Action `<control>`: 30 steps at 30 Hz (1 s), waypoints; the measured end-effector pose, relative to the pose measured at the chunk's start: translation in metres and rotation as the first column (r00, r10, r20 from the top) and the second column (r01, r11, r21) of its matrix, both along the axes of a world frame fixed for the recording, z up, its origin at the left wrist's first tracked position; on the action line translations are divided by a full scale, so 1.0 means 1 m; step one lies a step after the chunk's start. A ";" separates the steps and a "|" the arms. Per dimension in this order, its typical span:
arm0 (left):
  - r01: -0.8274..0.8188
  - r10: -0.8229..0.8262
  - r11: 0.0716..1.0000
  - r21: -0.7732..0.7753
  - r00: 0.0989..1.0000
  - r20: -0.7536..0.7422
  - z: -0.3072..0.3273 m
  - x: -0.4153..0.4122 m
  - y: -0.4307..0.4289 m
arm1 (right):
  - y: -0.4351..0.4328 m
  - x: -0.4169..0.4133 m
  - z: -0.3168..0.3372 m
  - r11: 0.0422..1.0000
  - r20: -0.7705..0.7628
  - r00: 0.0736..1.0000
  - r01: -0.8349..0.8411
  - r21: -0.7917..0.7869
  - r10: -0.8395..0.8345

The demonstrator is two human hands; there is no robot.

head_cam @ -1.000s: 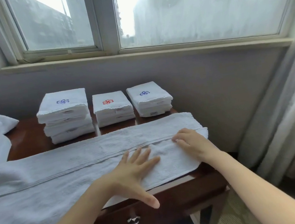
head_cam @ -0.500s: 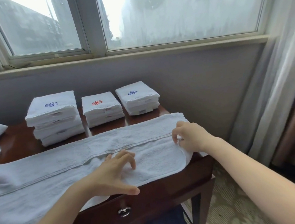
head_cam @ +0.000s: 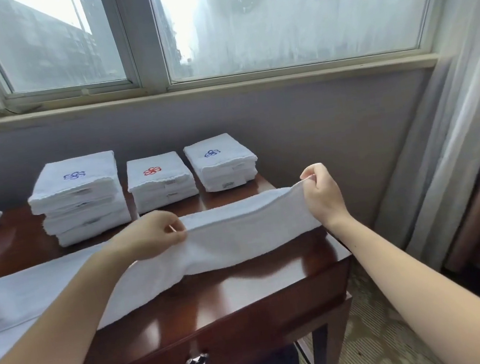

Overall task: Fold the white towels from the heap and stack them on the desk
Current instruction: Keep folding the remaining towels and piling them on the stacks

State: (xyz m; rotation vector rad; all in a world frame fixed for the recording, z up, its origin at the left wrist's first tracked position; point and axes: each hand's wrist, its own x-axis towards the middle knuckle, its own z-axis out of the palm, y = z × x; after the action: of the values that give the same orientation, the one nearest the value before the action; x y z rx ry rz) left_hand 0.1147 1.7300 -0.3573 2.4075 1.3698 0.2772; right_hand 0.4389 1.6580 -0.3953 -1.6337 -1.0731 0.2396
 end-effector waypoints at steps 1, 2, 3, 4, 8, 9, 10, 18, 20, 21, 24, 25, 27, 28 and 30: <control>-0.061 0.063 0.996 0.063 0.997 -0.041 0.000 0.006 0.008 | 0.006 0.001 0.001 1.000 -0.006 1.000 0.024 0.015 -0.024; -0.110 0.120 0.986 0.126 0.990 -0.077 -0.001 0.012 0.013 | 0.012 0.003 0.001 0.999 -0.003 0.999 0.047 0.021 -0.047; -0.144 0.166 0.972 0.188 0.981 -0.105 -0.003 0.018 0.018 | 0.018 0.004 0.001 0.997 0.007 0.997 0.070 0.019 -0.070; -0.163 0.196 0.956 0.244 0.973 -0.120 -0.005 0.023 0.023 | 0.024 0.006 0.000 0.996 0.026 0.995 0.091 0.010 -0.091; -0.173 0.216 0.918 0.357 0.973 -0.084 -0.020 0.033 0.044 | 0.050 0.013 -0.006 0.989 0.161 0.979 0.137 -0.056 -0.126; -0.175 0.216 0.916 0.360 0.973 -0.079 -0.024 0.034 0.049 | 0.057 0.014 -0.009 0.987 0.196 0.972 0.143 -0.073 -0.126; -0.177 0.218 0.917 0.357 0.973 -0.079 -0.029 0.034 0.054 | 0.062 0.015 -0.012 0.985 0.233 0.965 0.147 -0.095 -0.122; -0.158 0.184 0.911 0.380 0.982 -0.033 -0.075 0.035 0.069 | 0.075 -0.020 -0.023 0.924 0.627 0.768 0.133 -0.358 0.132; -0.162 0.181 0.908 0.386 0.983 -0.014 -0.077 0.035 0.071 | 0.075 -0.047 -0.027 0.876 0.526 0.786 -0.040 -0.480 0.324; -0.168 0.183 0.906 0.388 0.983 -0.002 -0.078 0.035 0.071 | 0.074 -0.059 -0.032 0.823 0.487 0.769 -0.086 -0.561 0.413; -0.189 0.190 0.900 0.393 0.981 0.038 -0.080 0.035 0.069 | 0.072 -0.075 -0.047 0.756 0.514 0.700 -0.057 -0.652 0.496; -0.199 0.195 0.897 0.395 0.980 0.050 -0.081 0.036 0.068 | 0.072 -0.072 -0.048 0.770 0.533 0.691 -0.053 -0.636 0.488; -0.215 0.204 0.890 0.402 0.976 0.072 -0.082 0.040 0.065 | 0.074 -0.063 -0.047 0.780 0.533 0.687 -0.079 -0.621 0.494; -0.222 0.207 0.889 0.402 0.975 0.080 -0.082 0.044 0.064 | 0.075 -0.057 -0.046 0.774 0.525 0.684 -0.095 -0.625 0.507; -0.237 0.217 0.890 0.389 0.971 0.097 -0.082 0.054 0.059 | 0.077 -0.045 -0.044 0.765 0.518 0.671 -0.116 -0.633 0.530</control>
State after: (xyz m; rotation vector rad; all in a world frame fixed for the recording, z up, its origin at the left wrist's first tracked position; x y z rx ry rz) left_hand 0.1682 1.7892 -0.4391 2.5251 1.7128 0.7421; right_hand 0.3938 1.7352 -0.4398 -2.1021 -2.0487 0.2153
